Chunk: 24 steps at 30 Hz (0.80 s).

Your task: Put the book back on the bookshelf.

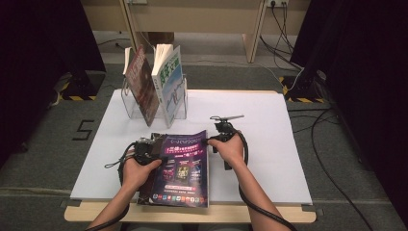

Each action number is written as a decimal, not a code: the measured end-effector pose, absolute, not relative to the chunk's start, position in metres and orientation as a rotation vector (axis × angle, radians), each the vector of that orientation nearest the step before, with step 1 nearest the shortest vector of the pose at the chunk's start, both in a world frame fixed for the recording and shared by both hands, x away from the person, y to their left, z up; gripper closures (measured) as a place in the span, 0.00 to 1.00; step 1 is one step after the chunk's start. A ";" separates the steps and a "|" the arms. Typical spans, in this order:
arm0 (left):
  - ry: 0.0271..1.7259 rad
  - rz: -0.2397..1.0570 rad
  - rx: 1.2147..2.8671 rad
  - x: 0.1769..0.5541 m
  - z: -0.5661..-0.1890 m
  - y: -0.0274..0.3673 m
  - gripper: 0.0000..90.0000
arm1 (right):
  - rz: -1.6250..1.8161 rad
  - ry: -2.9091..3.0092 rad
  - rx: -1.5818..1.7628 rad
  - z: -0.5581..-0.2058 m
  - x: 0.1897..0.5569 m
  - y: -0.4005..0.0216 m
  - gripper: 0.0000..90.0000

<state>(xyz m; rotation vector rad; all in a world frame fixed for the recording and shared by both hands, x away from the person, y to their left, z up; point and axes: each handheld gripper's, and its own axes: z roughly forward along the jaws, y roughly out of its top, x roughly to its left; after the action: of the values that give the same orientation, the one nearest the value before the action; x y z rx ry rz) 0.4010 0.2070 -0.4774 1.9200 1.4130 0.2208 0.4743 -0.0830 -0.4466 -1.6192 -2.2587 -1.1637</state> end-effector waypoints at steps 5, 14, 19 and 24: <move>1.397 0.263 1.850 0.399 -0.463 0.211 0.57 | -1.242 -2.208 -1.650 -0.437 0.472 -0.087 0.91; 1.355 0.270 1.833 0.395 -0.452 0.208 0.54 | -1.418 -2.252 -1.708 -0.408 0.464 -0.098 0.93; 1.345 0.268 1.833 0.395 -0.450 0.208 0.54 | -1.510 -2.284 -1.746 -0.390 0.463 -0.103 0.93; 1.340 0.273 1.826 0.394 -0.448 0.208 0.54 | -1.565 -2.307 -1.751 -0.381 0.460 -0.105 0.93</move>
<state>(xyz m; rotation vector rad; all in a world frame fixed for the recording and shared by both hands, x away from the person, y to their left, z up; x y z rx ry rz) 0.3936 0.2076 -0.4475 1.8257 1.3396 0.2735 0.4599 -0.1049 -0.3807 -1.7514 -2.3069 -1.5651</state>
